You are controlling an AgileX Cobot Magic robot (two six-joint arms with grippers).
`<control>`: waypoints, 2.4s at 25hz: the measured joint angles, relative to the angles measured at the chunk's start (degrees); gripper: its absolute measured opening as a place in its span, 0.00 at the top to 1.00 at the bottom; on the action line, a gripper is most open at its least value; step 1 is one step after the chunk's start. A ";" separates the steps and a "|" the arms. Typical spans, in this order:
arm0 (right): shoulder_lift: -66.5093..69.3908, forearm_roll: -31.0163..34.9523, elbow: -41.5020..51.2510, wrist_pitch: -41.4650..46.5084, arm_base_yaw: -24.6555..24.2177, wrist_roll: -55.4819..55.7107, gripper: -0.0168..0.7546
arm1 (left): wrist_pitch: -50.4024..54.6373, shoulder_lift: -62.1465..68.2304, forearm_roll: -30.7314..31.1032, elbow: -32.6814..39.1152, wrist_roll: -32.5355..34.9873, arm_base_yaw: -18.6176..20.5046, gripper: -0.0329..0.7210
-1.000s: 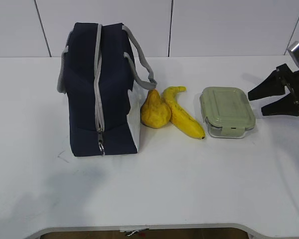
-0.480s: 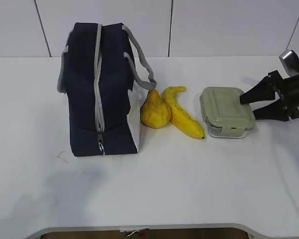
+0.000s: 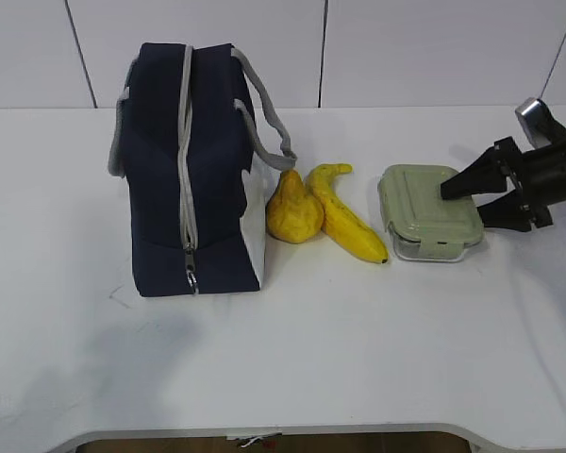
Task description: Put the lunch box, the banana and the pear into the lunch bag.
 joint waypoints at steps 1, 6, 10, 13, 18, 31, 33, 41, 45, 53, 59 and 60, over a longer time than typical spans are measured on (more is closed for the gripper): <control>0.12 0.00 -0.12 0.00 0.25 0.00 0.21 | 0.00 0.00 0.00 0.00 0.00 0.00 0.64; 1.34 1.12 -0.24 -0.12 1.62 0.00 0.21 | 0.00 0.00 0.00 0.00 0.00 0.00 0.64; 1.64 1.87 -0.24 -0.02 2.04 0.00 0.22 | 0.00 0.00 0.00 0.00 0.00 0.00 0.64; 1.73 1.87 -0.24 -0.02 2.04 0.00 0.24 | 0.00 0.00 0.00 0.00 0.00 0.00 0.64; 1.73 1.87 -0.24 -0.02 2.04 0.00 0.27 | 0.00 0.00 0.00 0.00 0.00 0.00 0.64; 1.73 2.41 -0.36 0.56 2.04 0.00 0.43 | 0.00 0.00 0.00 0.00 0.00 0.00 0.64; 1.73 2.41 -0.36 0.56 2.04 0.00 0.44 | 0.00 0.00 0.00 0.00 0.00 0.00 0.64; 1.73 2.41 -0.36 0.67 2.04 0.11 0.49 | 0.00 0.00 0.00 0.00 0.00 0.00 0.64; 1.73 2.41 -0.36 0.67 2.04 0.97 0.49 | 0.00 0.00 0.00 0.00 0.00 0.00 0.64; -0.61 -0.23 -0.36 -0.41 2.04 3.49 0.49 | 0.00 0.00 0.00 0.00 0.00 0.00 0.64; -1.81 -1.97 -0.36 -0.94 2.04 6.08 0.49 | 0.00 0.00 0.00 0.00 0.00 0.00 0.64; -1.94 -2.02 -0.36 -0.94 2.04 7.13 0.49 | 0.00 0.00 0.00 0.00 0.00 0.00 0.64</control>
